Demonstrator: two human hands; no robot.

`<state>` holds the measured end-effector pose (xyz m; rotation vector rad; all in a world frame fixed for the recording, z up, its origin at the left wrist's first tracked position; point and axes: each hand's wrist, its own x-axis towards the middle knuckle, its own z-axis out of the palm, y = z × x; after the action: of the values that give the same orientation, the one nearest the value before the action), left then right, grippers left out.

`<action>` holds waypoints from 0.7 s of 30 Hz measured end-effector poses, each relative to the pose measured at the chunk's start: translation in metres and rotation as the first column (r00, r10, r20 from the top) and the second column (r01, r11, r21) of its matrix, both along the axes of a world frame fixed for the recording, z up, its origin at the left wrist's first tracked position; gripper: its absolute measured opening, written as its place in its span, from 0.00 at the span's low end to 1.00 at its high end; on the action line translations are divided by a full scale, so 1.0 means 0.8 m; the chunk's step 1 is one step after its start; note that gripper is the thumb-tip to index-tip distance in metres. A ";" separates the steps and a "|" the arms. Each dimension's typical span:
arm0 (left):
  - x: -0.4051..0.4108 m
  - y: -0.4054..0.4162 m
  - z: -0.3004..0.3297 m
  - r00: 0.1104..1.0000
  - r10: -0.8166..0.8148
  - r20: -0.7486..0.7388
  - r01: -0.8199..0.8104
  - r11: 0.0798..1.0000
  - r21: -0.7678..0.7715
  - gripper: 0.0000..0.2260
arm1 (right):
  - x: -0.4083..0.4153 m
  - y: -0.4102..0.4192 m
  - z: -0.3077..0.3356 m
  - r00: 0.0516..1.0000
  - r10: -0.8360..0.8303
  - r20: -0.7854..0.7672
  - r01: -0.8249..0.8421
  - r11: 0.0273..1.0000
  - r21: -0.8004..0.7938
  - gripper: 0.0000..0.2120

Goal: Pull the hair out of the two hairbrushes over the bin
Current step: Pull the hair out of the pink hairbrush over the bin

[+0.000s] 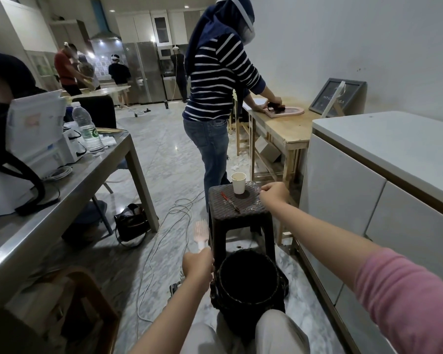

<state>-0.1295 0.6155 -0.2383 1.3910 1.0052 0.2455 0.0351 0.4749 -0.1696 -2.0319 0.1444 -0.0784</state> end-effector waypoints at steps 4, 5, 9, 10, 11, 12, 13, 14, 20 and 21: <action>0.001 0.004 0.003 1.000 0.005 0.004 -0.005 1.000 0.005 0.06 | -0.005 0.003 -0.004 0.982 0.161 -0.098 -0.169 0.983 -0.078 0.09; 0.001 0.004 0.004 1.000 0.008 0.011 -0.008 1.000 0.006 0.06 | -0.007 0.004 -0.003 0.972 0.202 -0.119 -0.212 0.974 -0.079 0.12; 0.002 0.006 0.000 0.995 0.052 0.083 -0.055 0.998 0.040 0.16 | -0.007 0.002 -0.004 0.947 0.280 -0.157 -0.296 0.951 -0.087 0.18; 0.002 0.007 -0.002 0.995 0.066 0.079 -0.070 0.996 0.048 0.18 | -0.007 0.001 -0.005 0.945 0.285 -0.158 -0.302 0.949 -0.093 0.19; 0.002 0.009 -0.004 0.994 0.073 0.077 -0.077 0.996 0.052 0.19 | -0.007 0.000 -0.005 0.947 0.285 -0.148 -0.301 0.948 -0.100 0.19; 0.002 0.009 -0.005 0.994 0.077 0.075 -0.081 0.995 0.056 0.19 | -0.006 -0.001 -0.006 0.952 0.276 -0.136 -0.291 0.951 -0.107 0.19; 0.002 0.009 -0.005 0.994 0.076 0.078 -0.080 0.995 0.061 0.19 | -0.005 -0.002 -0.008 0.957 0.266 -0.113 -0.278 0.954 -0.112 0.18; 0.003 0.009 -0.007 0.994 0.074 0.083 -0.079 0.995 0.064 0.19 | -0.005 -0.002 -0.007 0.963 0.252 -0.094 -0.262 0.958 -0.115 0.16; 0.005 0.004 -0.011 0.997 0.033 0.071 -0.042 0.991 0.127 0.12 | 0.003 -0.004 -0.012 0.990 0.141 -0.018 -0.142 0.977 -0.158 0.06; 0.004 0.003 -0.010 0.997 0.018 0.069 -0.027 0.990 0.139 0.08 | 0.005 -0.005 -0.013 0.988 0.155 -0.011 -0.154 0.972 -0.178 0.05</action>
<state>-0.1266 0.6176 -0.2462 1.4886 0.9630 0.3838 0.0391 0.4712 -0.1797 -2.2149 -0.0243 0.0036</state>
